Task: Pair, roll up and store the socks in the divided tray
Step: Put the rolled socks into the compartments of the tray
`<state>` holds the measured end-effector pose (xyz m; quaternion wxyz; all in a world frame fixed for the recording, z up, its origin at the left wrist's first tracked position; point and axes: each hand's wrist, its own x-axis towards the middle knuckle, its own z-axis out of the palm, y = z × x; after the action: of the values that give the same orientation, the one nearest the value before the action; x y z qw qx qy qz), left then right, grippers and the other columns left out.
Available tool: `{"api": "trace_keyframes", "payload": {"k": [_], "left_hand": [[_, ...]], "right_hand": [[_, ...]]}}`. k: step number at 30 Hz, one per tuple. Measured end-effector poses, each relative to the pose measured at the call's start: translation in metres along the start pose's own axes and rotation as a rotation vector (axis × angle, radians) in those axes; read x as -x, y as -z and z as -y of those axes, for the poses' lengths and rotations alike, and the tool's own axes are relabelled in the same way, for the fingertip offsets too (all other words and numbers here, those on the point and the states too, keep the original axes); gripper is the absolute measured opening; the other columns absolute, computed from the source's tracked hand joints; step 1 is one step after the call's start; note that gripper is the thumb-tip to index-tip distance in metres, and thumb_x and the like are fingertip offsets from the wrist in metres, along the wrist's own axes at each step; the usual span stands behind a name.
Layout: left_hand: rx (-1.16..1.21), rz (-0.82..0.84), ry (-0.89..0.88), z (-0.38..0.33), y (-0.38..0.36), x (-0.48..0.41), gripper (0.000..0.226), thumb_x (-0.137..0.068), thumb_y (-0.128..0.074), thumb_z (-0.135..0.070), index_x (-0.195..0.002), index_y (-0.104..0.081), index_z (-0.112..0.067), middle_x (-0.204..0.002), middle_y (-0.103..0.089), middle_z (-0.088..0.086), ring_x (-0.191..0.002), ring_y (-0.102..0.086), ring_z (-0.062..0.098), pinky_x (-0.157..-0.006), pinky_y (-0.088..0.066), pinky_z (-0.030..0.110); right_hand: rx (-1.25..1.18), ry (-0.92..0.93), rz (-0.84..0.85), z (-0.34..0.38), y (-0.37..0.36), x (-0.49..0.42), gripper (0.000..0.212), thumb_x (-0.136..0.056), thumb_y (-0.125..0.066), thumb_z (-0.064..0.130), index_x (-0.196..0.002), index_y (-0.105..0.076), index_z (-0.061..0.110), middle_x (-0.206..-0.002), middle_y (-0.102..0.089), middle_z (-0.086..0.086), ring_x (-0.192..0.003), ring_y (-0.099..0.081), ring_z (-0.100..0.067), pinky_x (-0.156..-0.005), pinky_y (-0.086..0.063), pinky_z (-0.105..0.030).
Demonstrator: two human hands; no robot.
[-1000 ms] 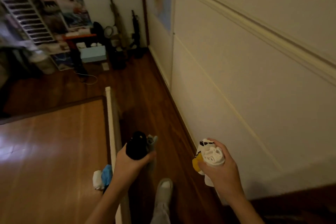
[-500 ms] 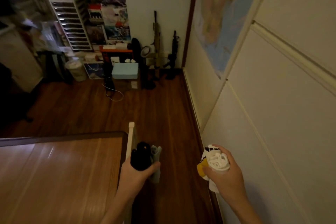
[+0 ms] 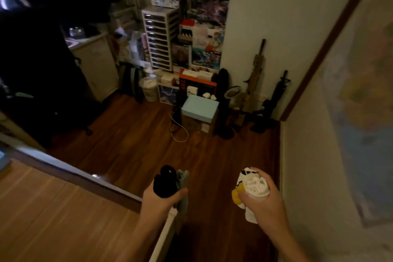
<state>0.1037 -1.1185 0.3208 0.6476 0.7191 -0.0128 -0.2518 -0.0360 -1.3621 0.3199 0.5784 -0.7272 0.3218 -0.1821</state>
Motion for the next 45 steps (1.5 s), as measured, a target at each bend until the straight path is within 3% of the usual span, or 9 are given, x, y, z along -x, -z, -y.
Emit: {"api": "trace_keyframes", "payload": {"k": [6,11,16,22,26,32,39,42,45], "left_hand": [[0.006,-0.198,0.003,-0.044,0.013,-0.128,0.044,-0.077,-0.088,-0.025,-0.107,-0.057,-0.03,-0.113,-0.065,-0.006,-0.106,-0.065,0.016,-0.087,-0.054,0.035],[0.122,-0.33,-0.048,-0.064,0.048,-0.259,0.047,-0.075,-0.089,-0.02,-0.111,-0.06,-0.03,-0.113,-0.067,-0.006,-0.103,-0.067,0.013,-0.078,-0.054,0.026],[0.222,-0.483,-0.018,-0.093,0.111,-0.364,0.05,-0.072,-0.092,-0.022,-0.112,-0.063,-0.031,-0.112,-0.07,-0.007,-0.102,-0.069,0.014,-0.084,-0.057,0.037],[0.288,-0.735,-0.01,-0.122,0.209,-0.441,0.061,-0.055,-0.093,-0.042,-0.109,-0.064,-0.037,-0.102,-0.072,-0.027,-0.091,-0.07,-0.005,-0.069,-0.055,0.02],[0.299,-0.937,0.004,-0.125,0.285,-0.488,0.049,-0.065,-0.096,-0.024,-0.105,-0.068,-0.031,-0.097,-0.075,-0.02,-0.088,-0.072,0.003,-0.064,-0.058,0.021],[0.353,-1.216,0.056,-0.133,0.405,-0.541,0.046,-0.065,-0.097,-0.016,-0.104,-0.072,-0.021,-0.095,-0.078,-0.009,-0.089,-0.073,0.008,-0.072,-0.058,0.023],[0.579,-1.539,0.165,-0.135,0.524,-0.536,0.046,-0.062,-0.098,-0.016,-0.102,-0.074,-0.015,-0.09,-0.079,-0.001,-0.083,-0.075,0.014,-0.065,-0.057,0.022],[0.686,-1.663,0.196,-0.122,0.575,-0.53,0.043,-0.063,-0.097,-0.012,-0.099,-0.075,-0.014,-0.091,-0.079,0.002,-0.08,-0.075,0.011,-0.061,-0.056,0.02],[0.788,-1.787,0.17,-0.097,0.638,-0.526,0.041,-0.067,-0.094,-0.008,-0.099,-0.071,-0.016,-0.095,-0.077,0.003,-0.084,-0.074,0.016,-0.071,-0.06,0.034]], "right_hand": [[0.048,0.047,0.203,0.046,-0.075,-0.171,0.072,-0.067,-0.09,0.01,-0.115,-0.06,0.056,-0.108,-0.07,0.019,-0.098,-0.069,-0.002,-0.07,-0.06,-0.022],[0.099,0.121,0.334,0.082,-0.175,-0.304,0.075,-0.066,-0.089,0.004,-0.115,-0.062,0.054,-0.11,-0.068,0.021,-0.101,-0.065,0.004,-0.072,-0.057,-0.013],[0.139,0.133,0.505,0.13,-0.292,-0.409,0.074,-0.067,-0.09,0.003,-0.121,-0.061,0.045,-0.117,-0.067,0.009,-0.108,-0.066,-0.011,-0.087,-0.062,-0.037],[0.154,0.197,0.758,0.187,-0.453,-0.495,0.073,-0.067,-0.089,0.006,-0.118,-0.062,0.049,-0.11,-0.07,0.014,-0.101,-0.068,-0.006,-0.081,-0.062,-0.032],[0.168,0.261,0.924,0.215,-0.575,-0.535,0.073,-0.066,-0.09,0.007,-0.119,-0.062,0.048,-0.109,-0.069,0.021,-0.099,-0.068,0.0,-0.077,-0.061,-0.027],[0.157,0.303,1.201,0.256,-0.773,-0.568,0.071,-0.066,-0.09,0.005,-0.116,-0.062,0.047,-0.106,-0.07,0.014,-0.092,-0.069,-0.001,-0.069,-0.062,-0.024],[0.276,0.316,1.493,0.316,-0.982,-0.52,0.074,-0.064,-0.092,0.015,-0.118,-0.055,0.048,-0.104,-0.067,0.017,-0.09,-0.068,-0.004,-0.064,-0.057,-0.022],[0.395,0.357,1.523,0.326,-1.067,-0.477,0.066,-0.059,-0.091,0.019,-0.112,-0.058,0.04,-0.101,-0.067,0.017,-0.089,-0.064,0.001,-0.072,-0.054,-0.028],[0.508,0.407,1.612,0.32,-1.151,-0.425,0.049,-0.053,-0.084,0.029,-0.1,-0.069,0.027,-0.091,-0.075,0.004,-0.084,-0.072,-0.017,-0.078,-0.06,-0.042]]}}
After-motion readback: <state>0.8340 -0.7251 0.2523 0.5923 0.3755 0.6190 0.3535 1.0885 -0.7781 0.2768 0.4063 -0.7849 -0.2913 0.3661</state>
